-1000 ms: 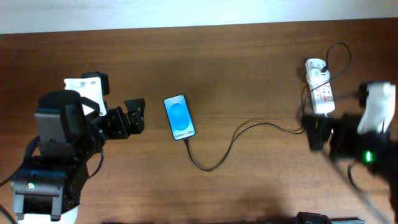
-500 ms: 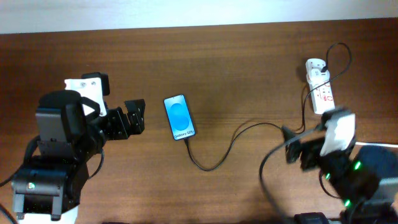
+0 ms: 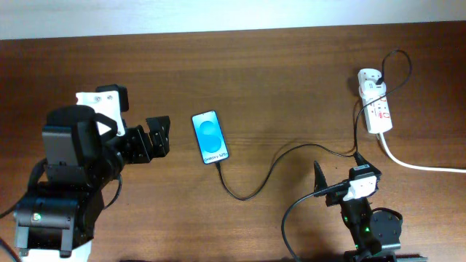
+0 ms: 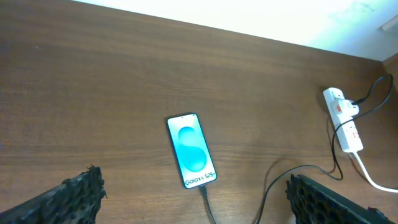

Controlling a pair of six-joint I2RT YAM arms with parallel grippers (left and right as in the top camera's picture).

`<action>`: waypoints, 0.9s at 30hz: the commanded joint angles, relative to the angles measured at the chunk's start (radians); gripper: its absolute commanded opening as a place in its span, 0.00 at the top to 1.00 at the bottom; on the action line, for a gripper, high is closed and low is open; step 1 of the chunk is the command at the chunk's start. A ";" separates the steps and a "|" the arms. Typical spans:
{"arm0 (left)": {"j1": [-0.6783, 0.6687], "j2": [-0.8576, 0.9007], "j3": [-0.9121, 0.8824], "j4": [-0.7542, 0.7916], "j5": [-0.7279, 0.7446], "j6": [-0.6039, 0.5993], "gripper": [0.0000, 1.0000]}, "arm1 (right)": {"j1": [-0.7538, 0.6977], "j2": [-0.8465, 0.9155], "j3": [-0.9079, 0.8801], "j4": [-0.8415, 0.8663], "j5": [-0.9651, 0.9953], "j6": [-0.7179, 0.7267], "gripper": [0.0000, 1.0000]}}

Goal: Plug charger to phone and switch on socket

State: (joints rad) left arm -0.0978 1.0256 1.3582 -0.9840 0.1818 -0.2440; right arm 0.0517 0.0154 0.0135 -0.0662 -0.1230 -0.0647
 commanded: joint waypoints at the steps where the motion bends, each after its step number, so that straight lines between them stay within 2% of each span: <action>1: 0.004 -0.002 0.002 0.002 -0.007 0.006 0.01 | 0.007 -0.012 -0.008 -0.003 0.011 -0.006 0.02; 12: 0.004 -0.002 0.002 0.000 -0.007 0.006 0.01 | 0.007 -0.012 -0.008 -0.003 0.011 -0.006 0.02; 15: 0.043 -0.062 -0.056 0.008 -0.071 0.006 0.01 | 0.007 -0.012 -0.008 -0.003 0.011 -0.006 0.02; 17: 0.049 -0.222 -0.232 0.111 -0.172 0.023 0.01 | 0.007 -0.012 -0.008 -0.003 0.011 -0.006 0.02; 18: 0.049 -0.281 -0.298 0.165 -0.175 0.057 0.01 | 0.007 -0.012 -0.008 -0.003 0.011 -0.006 0.02; 19: 0.048 -0.405 -0.450 0.284 -0.175 0.128 0.01 | 0.007 -0.012 -0.008 -0.003 0.011 -0.006 0.02; 20: 0.048 -0.458 -0.513 0.336 -0.174 0.173 0.01 | 0.007 -0.012 -0.008 -0.003 0.011 -0.006 0.02; 21: 0.048 -0.569 -0.655 0.459 -0.175 0.261 0.01 | 0.007 -0.012 -0.008 -0.003 0.012 -0.006 0.02; 22: 0.048 -0.634 -0.750 0.545 -0.175 0.294 0.01 | 0.007 -0.012 -0.008 -0.003 0.011 -0.006 0.02; 27: 0.048 -0.876 -1.215 1.006 -0.175 0.352 0.01 | 0.007 -0.012 -0.008 -0.003 0.011 -0.006 0.02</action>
State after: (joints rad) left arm -0.0536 0.2256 0.2920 -0.0917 0.0177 0.0467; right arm 0.0525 0.0120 0.0135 -0.0666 -0.1162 -0.0654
